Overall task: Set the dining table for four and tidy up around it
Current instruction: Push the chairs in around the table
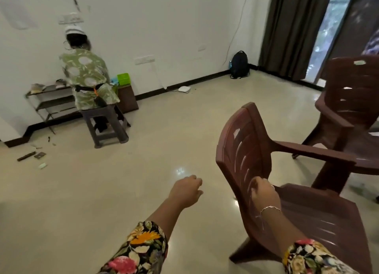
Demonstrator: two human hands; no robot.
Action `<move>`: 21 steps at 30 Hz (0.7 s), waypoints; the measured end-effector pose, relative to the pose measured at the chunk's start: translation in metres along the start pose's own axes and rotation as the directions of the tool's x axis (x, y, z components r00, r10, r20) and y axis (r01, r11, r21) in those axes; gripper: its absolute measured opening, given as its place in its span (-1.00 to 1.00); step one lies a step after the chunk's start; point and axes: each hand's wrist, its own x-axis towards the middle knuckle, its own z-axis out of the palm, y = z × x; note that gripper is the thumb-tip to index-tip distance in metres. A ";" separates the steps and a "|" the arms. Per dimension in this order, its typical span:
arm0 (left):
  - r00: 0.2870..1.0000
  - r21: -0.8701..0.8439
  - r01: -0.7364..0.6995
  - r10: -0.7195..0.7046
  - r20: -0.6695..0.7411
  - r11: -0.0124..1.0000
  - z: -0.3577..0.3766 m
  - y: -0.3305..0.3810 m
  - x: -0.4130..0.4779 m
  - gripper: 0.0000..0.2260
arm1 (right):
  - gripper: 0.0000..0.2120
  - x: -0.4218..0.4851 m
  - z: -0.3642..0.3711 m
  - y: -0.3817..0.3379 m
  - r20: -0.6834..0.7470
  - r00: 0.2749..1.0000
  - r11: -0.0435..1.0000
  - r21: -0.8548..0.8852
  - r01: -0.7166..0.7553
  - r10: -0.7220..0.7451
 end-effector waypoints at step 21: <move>0.812 -0.133 -0.582 0.564 -0.150 0.802 -0.044 -0.039 0.370 -0.63 | -0.81 0.154 0.005 -0.030 -0.240 0.691 0.731 0.262 -0.630 0.682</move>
